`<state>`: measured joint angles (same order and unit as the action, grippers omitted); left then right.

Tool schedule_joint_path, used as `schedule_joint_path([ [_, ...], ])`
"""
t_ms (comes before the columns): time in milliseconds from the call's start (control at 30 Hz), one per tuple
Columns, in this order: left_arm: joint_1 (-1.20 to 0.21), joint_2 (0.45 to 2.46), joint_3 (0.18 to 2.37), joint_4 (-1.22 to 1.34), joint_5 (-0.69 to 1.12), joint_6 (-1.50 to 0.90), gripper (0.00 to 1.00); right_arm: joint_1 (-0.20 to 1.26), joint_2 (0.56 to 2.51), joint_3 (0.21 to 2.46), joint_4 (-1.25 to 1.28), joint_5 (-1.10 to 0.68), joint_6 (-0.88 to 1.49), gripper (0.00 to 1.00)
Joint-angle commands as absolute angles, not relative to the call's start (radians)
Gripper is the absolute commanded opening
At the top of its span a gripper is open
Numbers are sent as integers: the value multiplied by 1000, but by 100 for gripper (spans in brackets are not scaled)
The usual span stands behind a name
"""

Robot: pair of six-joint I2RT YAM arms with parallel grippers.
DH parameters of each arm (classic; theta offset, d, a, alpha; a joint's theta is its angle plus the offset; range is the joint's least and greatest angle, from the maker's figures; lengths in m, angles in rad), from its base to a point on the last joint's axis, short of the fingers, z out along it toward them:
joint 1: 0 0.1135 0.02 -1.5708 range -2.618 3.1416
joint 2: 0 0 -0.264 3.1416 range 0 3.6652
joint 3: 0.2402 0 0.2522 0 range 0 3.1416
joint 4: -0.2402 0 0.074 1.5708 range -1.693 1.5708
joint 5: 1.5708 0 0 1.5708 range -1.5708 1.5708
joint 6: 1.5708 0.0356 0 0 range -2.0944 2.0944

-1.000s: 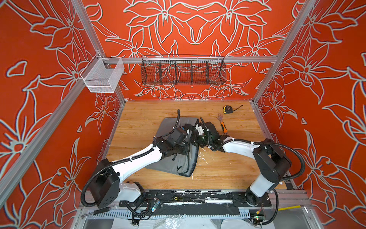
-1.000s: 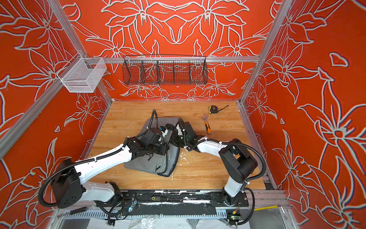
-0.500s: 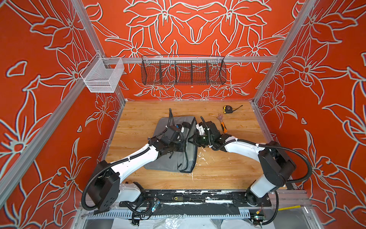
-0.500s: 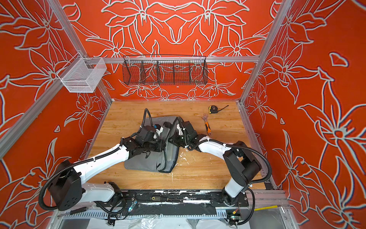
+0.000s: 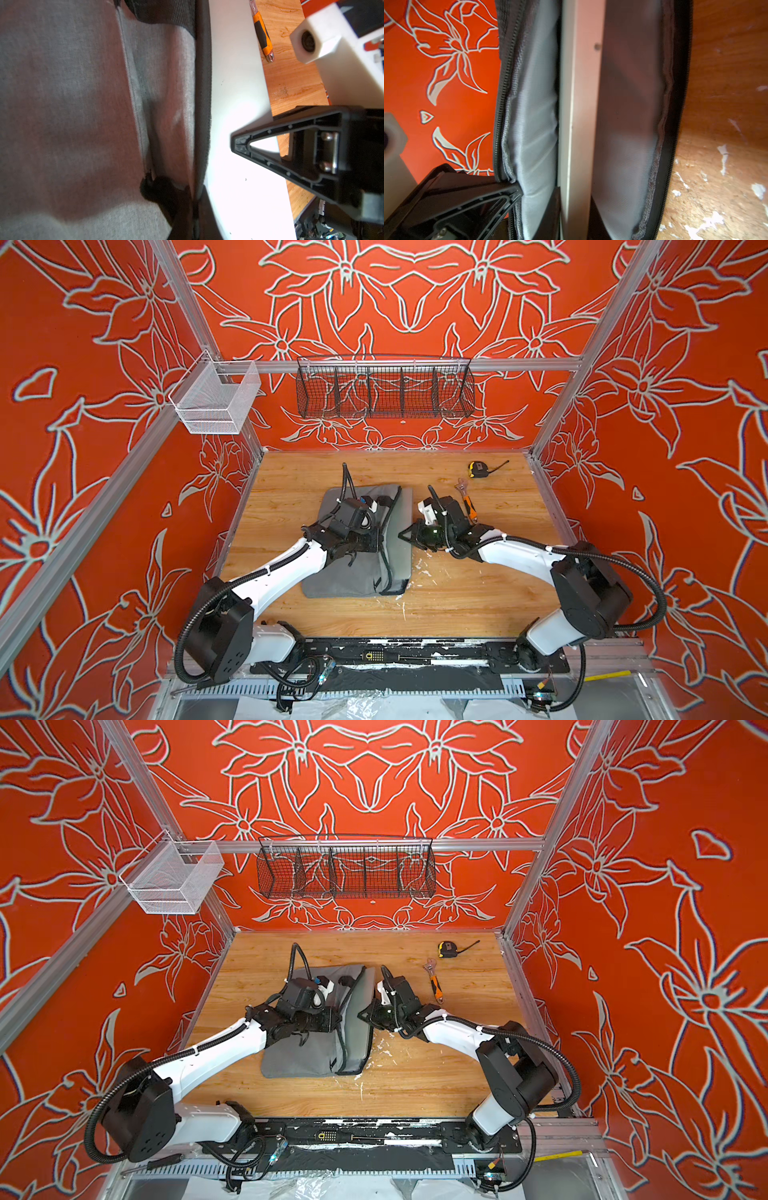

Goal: Open the zippered laptop bag and take out the laptop
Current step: Take out the laptop from the zippered laptop bag.

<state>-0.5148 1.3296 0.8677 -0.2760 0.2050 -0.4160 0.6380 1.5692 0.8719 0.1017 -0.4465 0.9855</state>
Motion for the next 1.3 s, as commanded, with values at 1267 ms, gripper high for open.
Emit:
schedule_joint_path([
  [1267,-511,1351,1083,-701,68,-39,0,752,1673,1025,1,-268,904,0],
])
